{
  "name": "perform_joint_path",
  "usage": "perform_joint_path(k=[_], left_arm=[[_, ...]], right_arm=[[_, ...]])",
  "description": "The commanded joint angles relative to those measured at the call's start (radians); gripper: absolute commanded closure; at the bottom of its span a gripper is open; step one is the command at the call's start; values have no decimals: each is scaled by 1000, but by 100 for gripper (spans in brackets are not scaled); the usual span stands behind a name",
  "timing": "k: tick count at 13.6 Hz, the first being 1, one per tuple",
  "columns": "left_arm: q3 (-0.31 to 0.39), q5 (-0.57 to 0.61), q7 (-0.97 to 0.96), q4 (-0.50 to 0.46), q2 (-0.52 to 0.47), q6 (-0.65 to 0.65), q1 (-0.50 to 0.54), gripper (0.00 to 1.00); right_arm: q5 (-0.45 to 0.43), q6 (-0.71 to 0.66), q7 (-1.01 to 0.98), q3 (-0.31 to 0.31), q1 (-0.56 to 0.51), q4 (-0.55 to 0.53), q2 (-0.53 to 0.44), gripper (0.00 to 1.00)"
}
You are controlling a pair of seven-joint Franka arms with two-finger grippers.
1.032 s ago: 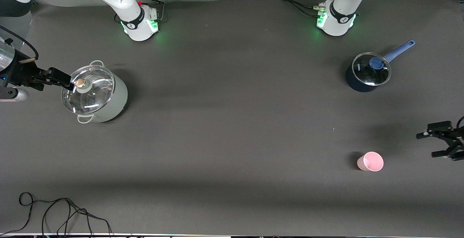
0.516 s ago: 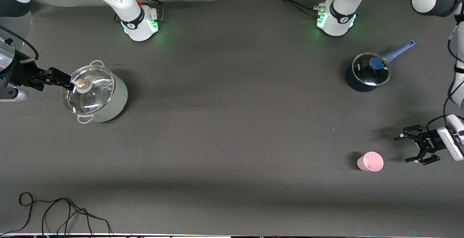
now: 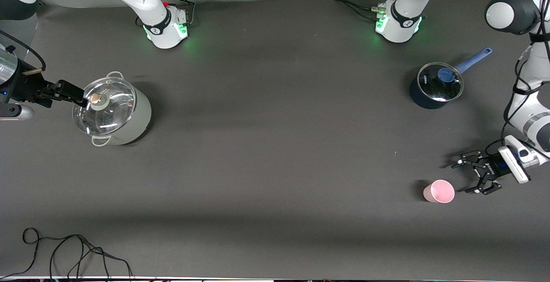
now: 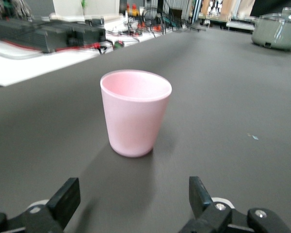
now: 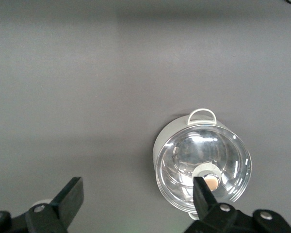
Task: Transfer pink cup from left to right arm
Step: 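Lower the open left gripper around the pink cup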
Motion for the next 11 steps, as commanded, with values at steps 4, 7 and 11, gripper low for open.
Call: perform_joint_path(k=[4,7,11], left_arm=[[-21,-135,173,-51,8,-15,7,0],[-33,-187,228,-70,33,-12,4,0],[-44,-238,245,-103,38,5,-19,0]], right_arm=[[0,-14,20,-6,9,15,2,0],[0,-14,20,-6,9,15,2,0],[0,-14,20,-6,9,15,4,0]])
